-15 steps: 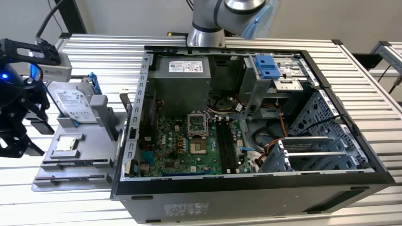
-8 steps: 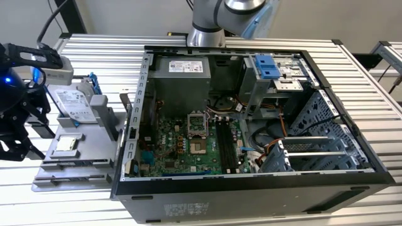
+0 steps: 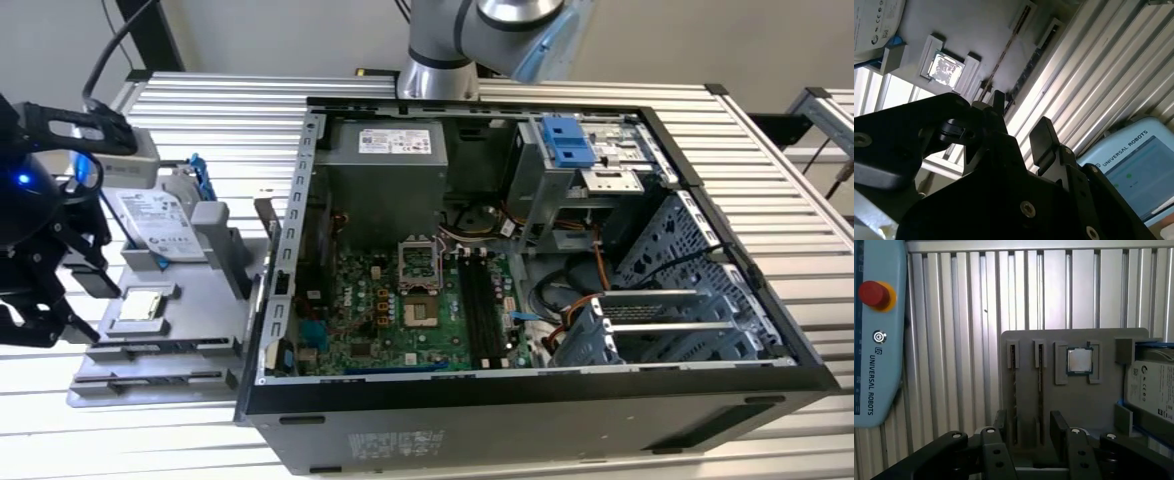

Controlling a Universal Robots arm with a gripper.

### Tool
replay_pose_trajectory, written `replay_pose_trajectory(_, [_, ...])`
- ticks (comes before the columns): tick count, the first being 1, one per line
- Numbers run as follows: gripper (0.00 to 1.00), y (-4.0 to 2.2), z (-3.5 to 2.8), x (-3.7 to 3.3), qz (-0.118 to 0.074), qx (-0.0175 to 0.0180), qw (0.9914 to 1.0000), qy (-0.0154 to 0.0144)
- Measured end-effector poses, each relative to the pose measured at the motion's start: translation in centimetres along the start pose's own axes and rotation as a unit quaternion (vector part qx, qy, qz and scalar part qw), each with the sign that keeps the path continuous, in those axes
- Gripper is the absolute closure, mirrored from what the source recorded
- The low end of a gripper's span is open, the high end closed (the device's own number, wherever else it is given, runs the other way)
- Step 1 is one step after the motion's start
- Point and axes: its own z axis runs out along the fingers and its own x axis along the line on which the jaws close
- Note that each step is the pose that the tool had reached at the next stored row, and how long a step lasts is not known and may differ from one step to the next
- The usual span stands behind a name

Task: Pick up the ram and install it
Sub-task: 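Pick up the ram and move it above insertion slot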

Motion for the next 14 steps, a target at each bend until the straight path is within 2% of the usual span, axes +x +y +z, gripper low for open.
replay_pose_trajectory(6, [0.0, -0.03, 0.79, 0.19, 0.0, 0.0, 1.0, 0.0002])
replay_pose_trajectory(10, [0.0, -0.04, 1.06, 0.19, 0.0, 0.0, 1.0, 0.0005])
replay_pose_trajectory(14, [0.0, -0.04, 1.73, 0.23, 0.0, 0.0001, 1.0, 0.0007])
